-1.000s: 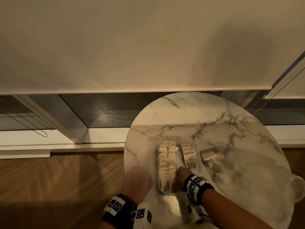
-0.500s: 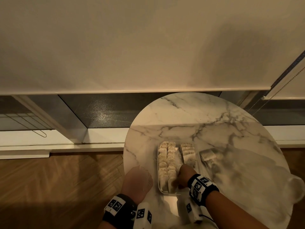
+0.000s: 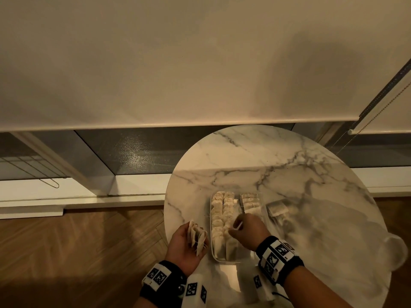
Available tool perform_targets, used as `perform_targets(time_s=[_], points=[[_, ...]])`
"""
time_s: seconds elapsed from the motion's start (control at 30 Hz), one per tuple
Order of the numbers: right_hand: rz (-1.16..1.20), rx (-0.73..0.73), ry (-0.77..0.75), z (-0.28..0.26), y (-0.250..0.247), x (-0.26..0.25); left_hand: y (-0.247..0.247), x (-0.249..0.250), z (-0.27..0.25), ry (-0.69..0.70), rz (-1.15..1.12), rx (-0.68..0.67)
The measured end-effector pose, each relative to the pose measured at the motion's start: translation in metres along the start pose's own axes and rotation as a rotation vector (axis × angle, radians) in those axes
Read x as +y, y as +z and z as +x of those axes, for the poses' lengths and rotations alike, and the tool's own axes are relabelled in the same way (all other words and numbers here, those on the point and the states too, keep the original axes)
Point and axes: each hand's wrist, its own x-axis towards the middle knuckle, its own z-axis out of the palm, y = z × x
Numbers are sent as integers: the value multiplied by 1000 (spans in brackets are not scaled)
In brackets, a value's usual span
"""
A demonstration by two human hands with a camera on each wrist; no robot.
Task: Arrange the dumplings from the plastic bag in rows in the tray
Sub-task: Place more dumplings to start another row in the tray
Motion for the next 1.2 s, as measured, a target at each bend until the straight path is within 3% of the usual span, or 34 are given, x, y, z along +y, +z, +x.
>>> perform_targets(time_s=[0.1, 0.17, 0.23, 0.37, 0.53, 0.8, 1.0, 1.2], points=[[193, -42, -148, -23, -14, -34, 15, -4, -8, 42, 34, -42], [326, -168, -123, -35, -18, -51, 21, -5, -9, 83, 78, -45], [323, -202, -131, -42, -17, -58, 21, -4, -2, 107, 52, -38], [267, -98, -201, -45, -8, -62, 23, -2, 6, 209, 19, -24], [393, -16, -186, -39, -11, -57, 27, 2, 3, 309, 124, -17], [613, -38, -85, -46, -20, -61, 22, 2, 9, 235, 149, -79], [645, 104, -71, -37, -15, -54, 30, 1, 12, 264, 87, -88], [635, 151, -145, -34, -30, -39, 31, 0, 10, 235, 101, -75]])
